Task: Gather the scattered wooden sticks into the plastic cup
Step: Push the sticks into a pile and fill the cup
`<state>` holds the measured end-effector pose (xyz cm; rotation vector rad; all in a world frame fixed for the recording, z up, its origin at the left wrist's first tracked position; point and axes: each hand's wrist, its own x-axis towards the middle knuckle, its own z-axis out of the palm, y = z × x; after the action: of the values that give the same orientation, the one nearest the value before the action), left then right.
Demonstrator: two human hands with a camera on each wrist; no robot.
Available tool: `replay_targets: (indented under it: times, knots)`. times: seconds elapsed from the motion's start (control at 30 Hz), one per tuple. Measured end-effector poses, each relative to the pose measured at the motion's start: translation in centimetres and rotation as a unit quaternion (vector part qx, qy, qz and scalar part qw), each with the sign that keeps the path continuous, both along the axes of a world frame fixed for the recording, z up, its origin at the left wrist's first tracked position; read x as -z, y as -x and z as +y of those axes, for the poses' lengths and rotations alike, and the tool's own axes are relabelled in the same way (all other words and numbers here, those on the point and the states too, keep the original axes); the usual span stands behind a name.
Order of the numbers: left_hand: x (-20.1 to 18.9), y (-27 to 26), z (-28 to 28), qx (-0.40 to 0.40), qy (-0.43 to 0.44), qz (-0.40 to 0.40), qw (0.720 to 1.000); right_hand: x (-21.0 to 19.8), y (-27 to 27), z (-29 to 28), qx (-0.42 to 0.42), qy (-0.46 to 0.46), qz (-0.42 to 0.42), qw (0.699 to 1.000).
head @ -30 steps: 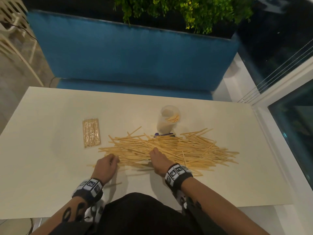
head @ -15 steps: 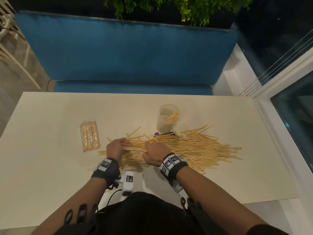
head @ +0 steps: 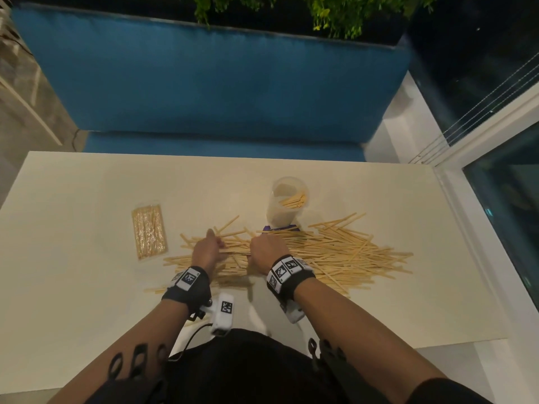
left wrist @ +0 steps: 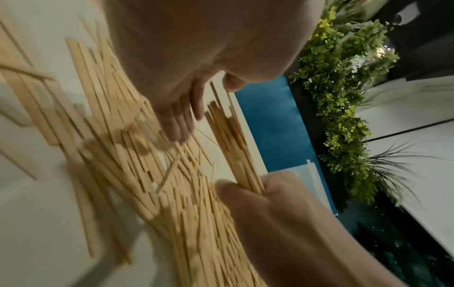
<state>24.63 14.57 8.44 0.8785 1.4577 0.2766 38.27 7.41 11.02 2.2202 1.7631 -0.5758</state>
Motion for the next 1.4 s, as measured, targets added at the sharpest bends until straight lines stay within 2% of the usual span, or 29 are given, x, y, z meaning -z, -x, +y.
replay_targets:
  times: [0.1,0.2,0.27,0.33,0.43,0.5,0.57,0.6,0.63,0.67,0.73,0.8,0.83,0.87,0.9,0.97,1.0,1.2,1.33,1.4]
  knots:
    - [-0.7,-1.2,-0.7,-0.008,0.042,-0.066,0.997,0.0,0.8,0.2,-0.002,-0.001,0.012,1.0]
    - [-0.5,-0.8,-0.5,-0.036,0.042,-0.065,0.996,-0.1,1.0,0.1,-0.005,0.008,0.005,1.0]
    - [-0.3,-1.1,-0.7,-0.02,0.045,-0.074,0.996,-0.3,1.5,0.2,-0.016,0.006,0.006,1.0]
    - [-0.6,-1.8,-1.3,0.006,0.042,-0.088,0.995,-0.5,2.0,0.3,0.001,-0.011,0.043,0.999]
    - [-0.9,-1.9,-1.3,-0.008,0.034,-0.101,0.994,-0.9,2.2,0.4,0.011,-0.019,0.058,0.998]
    - [-1.6,-1.6,-1.2,-0.015,0.07,-0.147,0.986,-1.1,2.0,0.2,0.027,-0.031,0.085,0.996]
    - [-2.2,-1.3,-1.0,-0.031,0.13,-0.247,0.96,-1.8,1.7,0.1,0.06,-0.072,0.153,0.984]
    - [-2.3,-0.9,-0.7,-0.05,0.148,-0.298,0.942,-2.3,1.3,-0.1,0.085,-0.111,0.207,0.968]
    - [-2.3,-0.6,-0.3,-0.068,0.157,-0.335,0.927,-2.8,0.9,-0.3,0.125,-0.157,0.274,0.94]
    - [-2.2,-0.4,0.1,-0.08,0.164,-0.35,0.919,-3.6,0.5,-0.5,0.181,-0.207,0.345,0.898]
    - [-1.8,-0.7,0.2,-0.071,0.174,-0.297,0.936,-5.4,-0.1,-0.6,0.296,-0.296,0.459,0.784]
    - [-1.4,-1.8,-0.5,-0.008,0.208,-0.234,0.95,-7.2,-0.3,-0.4,0.347,-0.352,0.545,0.677]
    - [-1.5,-2.4,-0.9,0.025,0.238,-0.226,0.944,-8.1,-0.4,-0.3,0.357,-0.367,0.589,0.625]
    - [-1.6,-3.0,-1.3,0.047,0.266,-0.244,0.932,-8.7,-0.4,-0.1,0.361,-0.38,0.616,0.588]
    - [-1.6,-3.4,-1.7,0.063,0.288,-0.272,0.916,-9.2,-0.5,-0.1,0.36,-0.391,0.628,0.568]
    - [-2.5,-3.9,-2.1,0.07,0.315,-0.319,0.891,-9.6,-0.7,-0.3,0.355,-0.407,0.629,0.559]
    - [-2.7,-4.2,-2.3,0.067,0.311,-0.33,0.889,-9.7,-0.7,-0.4,0.352,-0.416,0.627,0.557]
    - [-3.6,-5.1,-2.4,0.108,0.27,-0.314,0.903,-9.4,-0.6,-0.3,0.394,-0.428,0.616,0.531]
    - [-4.2,-5.5,-1.4,0.061,0.271,-0.339,0.899,-8.7,-0.1,-0.2,0.386,-0.416,0.609,0.554]
    - [-4.7,-5.5,-0.8,0.065,0.269,-0.347,0.896,-8.0,0.0,-0.2,0.39,-0.402,0.612,0.558]
